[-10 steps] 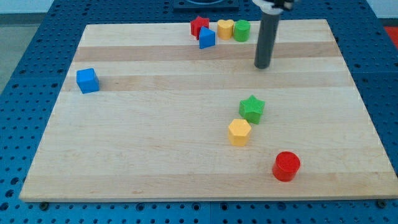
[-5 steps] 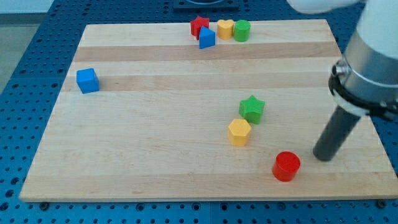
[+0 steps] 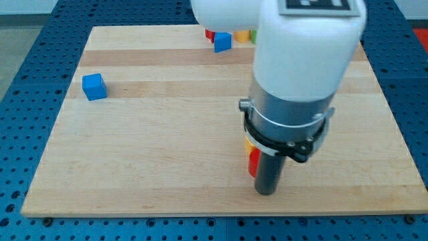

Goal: Move the red circle to the bottom of the yellow heart

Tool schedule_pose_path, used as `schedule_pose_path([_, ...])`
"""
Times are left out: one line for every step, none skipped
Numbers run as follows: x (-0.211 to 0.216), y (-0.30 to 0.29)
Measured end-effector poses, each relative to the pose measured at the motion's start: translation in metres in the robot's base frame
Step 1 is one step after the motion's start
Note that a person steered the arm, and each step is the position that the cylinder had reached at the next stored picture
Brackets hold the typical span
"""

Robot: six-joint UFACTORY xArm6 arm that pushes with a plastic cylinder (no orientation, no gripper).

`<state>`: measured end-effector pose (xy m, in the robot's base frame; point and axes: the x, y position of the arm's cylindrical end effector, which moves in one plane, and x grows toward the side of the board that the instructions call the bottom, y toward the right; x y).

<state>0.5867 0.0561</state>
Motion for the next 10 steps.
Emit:
schedule_pose_path([-0.008,-0.001])
schedule_pose_path([-0.024,-0.001])
schedule_pose_path([-0.044,-0.001])
schedule_pose_path([-0.067,-0.005])
schedule_pose_path([-0.097,-0.014])
schedule_pose_path([-0.124,-0.021])
schedule_pose_path([-0.149,-0.025])
schedule_pose_path([-0.172,-0.026])
schedule_pose_path([-0.187,-0.026])
schedule_pose_path([-0.189,-0.026])
